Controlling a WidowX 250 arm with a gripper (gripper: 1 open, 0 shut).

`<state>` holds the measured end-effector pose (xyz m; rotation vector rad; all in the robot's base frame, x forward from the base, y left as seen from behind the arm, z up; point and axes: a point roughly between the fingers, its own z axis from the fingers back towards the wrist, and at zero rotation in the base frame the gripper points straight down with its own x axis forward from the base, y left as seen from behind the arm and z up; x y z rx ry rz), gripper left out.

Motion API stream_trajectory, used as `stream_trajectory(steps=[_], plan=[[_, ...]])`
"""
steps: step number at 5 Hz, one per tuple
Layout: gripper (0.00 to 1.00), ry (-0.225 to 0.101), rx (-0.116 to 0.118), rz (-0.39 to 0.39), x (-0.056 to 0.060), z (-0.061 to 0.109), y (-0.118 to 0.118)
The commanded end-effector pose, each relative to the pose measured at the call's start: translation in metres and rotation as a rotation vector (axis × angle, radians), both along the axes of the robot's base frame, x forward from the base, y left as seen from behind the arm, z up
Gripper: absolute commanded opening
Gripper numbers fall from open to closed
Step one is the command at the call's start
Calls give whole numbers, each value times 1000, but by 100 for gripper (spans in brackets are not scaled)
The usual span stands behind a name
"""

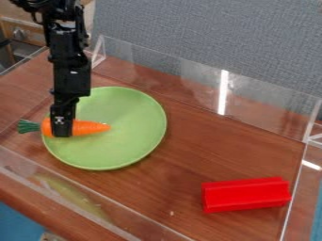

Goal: Move the carrot from the green plate to the table

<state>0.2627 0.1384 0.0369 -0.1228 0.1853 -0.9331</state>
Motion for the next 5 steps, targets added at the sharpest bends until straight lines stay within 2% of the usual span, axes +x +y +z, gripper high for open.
stream_trajectory(steps=[1,2,4,5], plan=[[0,-87,34,-103,14,30,-14],[0,-96,31,-221,20,34,-36],[0,-92,40,-156,19,22,-11],[0,-102,49,-157,20,35,-19]])
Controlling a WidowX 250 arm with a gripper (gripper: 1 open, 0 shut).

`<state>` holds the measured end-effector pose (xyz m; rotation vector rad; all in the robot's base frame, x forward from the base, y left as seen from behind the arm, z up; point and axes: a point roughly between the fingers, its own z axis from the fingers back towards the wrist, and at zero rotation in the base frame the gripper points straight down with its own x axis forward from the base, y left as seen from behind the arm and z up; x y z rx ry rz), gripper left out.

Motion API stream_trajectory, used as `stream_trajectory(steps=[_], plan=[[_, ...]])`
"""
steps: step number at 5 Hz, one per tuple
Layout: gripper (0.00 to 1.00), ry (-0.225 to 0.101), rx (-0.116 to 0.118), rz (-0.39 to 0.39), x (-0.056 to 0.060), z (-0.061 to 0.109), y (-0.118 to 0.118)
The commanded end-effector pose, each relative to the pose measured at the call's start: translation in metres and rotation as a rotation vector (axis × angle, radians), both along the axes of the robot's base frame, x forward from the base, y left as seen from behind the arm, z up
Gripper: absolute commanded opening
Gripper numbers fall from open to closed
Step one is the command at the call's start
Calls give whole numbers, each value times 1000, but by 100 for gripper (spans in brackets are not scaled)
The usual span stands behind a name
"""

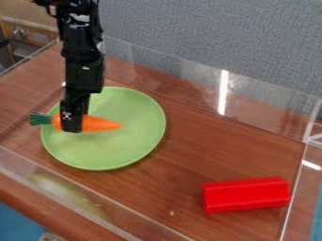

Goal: Move the carrot from the green plate to the table

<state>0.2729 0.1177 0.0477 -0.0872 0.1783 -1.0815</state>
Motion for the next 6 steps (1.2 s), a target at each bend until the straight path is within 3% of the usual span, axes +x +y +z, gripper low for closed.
stream_trajectory(steps=[1,2,4,6], plan=[[0,-88,38,-9,11,37,-6],[0,-100,44,-27,9,38,-5],[0,-105,44,-86,3,23,3],[0,-125,54,-125,19,44,-1]])
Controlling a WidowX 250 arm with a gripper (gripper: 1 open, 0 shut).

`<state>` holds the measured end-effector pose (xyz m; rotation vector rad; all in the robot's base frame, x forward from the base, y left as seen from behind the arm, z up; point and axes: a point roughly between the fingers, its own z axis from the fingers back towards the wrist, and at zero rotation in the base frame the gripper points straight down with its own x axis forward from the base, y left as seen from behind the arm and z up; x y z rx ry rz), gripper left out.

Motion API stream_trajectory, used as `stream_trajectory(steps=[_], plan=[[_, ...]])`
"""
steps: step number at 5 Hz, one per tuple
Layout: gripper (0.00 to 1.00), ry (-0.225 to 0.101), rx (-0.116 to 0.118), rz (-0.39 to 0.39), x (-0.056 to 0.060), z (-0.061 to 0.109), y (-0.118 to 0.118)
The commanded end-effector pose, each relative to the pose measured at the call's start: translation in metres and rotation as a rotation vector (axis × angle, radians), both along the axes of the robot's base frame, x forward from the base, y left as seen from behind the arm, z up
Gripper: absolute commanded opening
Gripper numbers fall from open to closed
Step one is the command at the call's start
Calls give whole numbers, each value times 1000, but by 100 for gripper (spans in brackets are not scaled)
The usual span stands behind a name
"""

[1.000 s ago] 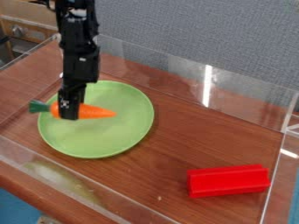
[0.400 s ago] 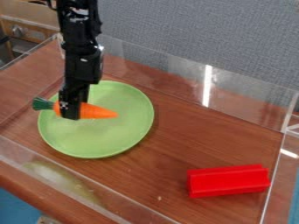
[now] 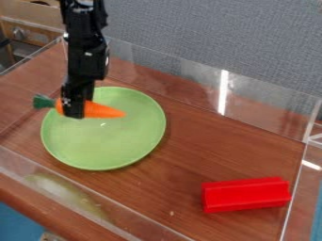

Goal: Move the carrot from the green plate to the table

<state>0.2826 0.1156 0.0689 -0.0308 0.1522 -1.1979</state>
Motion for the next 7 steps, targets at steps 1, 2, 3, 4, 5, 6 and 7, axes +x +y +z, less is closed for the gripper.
stream_trajectory(steps=[1,2,3,4,5,6,7], plan=[[0,-77,29,30,9,22,-15],[0,-94,43,70,8,30,-42],[0,-111,50,137,6,39,-71],[0,-114,32,185,1,34,-106],[0,-112,9,236,-5,28,-140],[0,-111,-24,278,-13,13,-165],[0,-100,-54,321,-17,-4,-177]])
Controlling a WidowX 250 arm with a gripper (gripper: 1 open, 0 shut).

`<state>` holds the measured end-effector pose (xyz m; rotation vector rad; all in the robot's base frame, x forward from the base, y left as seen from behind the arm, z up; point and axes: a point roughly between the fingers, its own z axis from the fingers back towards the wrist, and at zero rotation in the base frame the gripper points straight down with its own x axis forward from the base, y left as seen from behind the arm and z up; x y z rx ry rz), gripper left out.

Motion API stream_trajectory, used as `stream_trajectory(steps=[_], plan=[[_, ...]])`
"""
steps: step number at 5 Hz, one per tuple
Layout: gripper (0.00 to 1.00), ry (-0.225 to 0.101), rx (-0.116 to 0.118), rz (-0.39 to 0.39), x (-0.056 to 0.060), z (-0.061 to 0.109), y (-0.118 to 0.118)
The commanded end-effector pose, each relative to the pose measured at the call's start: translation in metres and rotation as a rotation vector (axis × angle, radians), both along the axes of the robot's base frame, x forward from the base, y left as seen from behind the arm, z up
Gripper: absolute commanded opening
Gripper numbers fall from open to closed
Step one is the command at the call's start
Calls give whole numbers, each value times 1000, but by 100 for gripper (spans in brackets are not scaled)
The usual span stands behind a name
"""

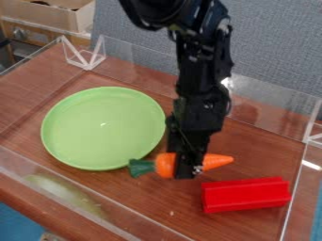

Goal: Move the carrot from the green plate to the table

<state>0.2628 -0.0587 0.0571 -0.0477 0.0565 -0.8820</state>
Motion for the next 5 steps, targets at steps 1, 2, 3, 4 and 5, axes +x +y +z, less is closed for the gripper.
stream_trajectory(steps=[1,2,3,4,5], plan=[[0,-16,-23,3,3,-10,0],[0,-7,-26,-5,10,-22,6],[0,-6,-27,-6,20,-23,-1],[0,-5,-30,-3,28,-25,-7],[0,-38,-20,37,28,-2,-4]])
